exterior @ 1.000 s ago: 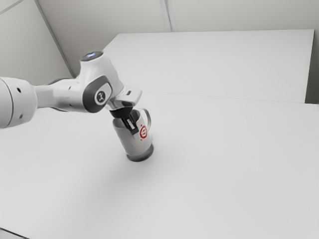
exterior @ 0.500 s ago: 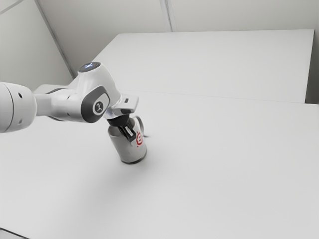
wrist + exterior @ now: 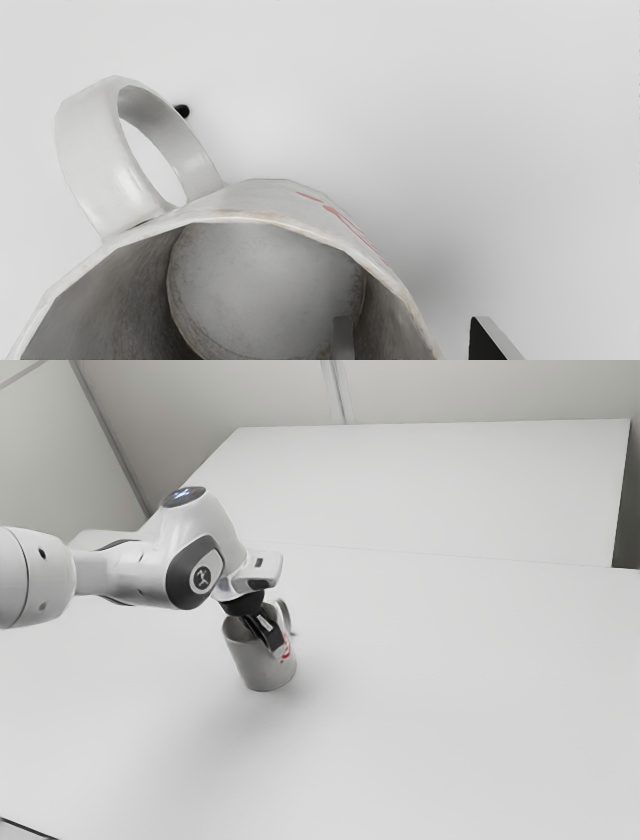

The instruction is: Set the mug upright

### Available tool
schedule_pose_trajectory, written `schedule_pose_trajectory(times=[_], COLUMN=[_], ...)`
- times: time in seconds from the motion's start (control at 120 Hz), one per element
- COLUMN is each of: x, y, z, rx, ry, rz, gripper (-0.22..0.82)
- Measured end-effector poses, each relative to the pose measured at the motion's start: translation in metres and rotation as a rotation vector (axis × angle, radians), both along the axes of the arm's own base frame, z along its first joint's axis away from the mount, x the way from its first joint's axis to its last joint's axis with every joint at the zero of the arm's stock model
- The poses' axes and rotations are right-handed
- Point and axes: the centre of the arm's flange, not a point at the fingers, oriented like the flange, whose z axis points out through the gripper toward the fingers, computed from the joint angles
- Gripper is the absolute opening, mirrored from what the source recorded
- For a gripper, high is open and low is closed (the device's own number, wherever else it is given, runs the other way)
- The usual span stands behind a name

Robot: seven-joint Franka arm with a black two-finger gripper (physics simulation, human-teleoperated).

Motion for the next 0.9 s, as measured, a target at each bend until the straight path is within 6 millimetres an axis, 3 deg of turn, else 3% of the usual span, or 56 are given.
schedule_pose_trajectory(times=[0.167, 0.467, 0.533, 0.675, 0.783, 0.9], x=[-0.003, 0.002, 0.012, 0.052, 0.080, 0.095], y=[-0.001, -0.005, -0.007, -0.012, -0.011, -0.006], z=[0.010, 0.063, 0.078, 0.117, 0.129, 0.133], rx=[-0.010, -0.043, -0.055, -0.056, -0.036, -0.020], ry=[-0.015, -0.098, -0.109, -0.093, -0.036, 0.023], rz=[0.012, 0.028, 0.036, 0.051, 0.071, 0.095], gripper=[0.33, 0.53, 0.55, 0.58, 0.59, 0.60])
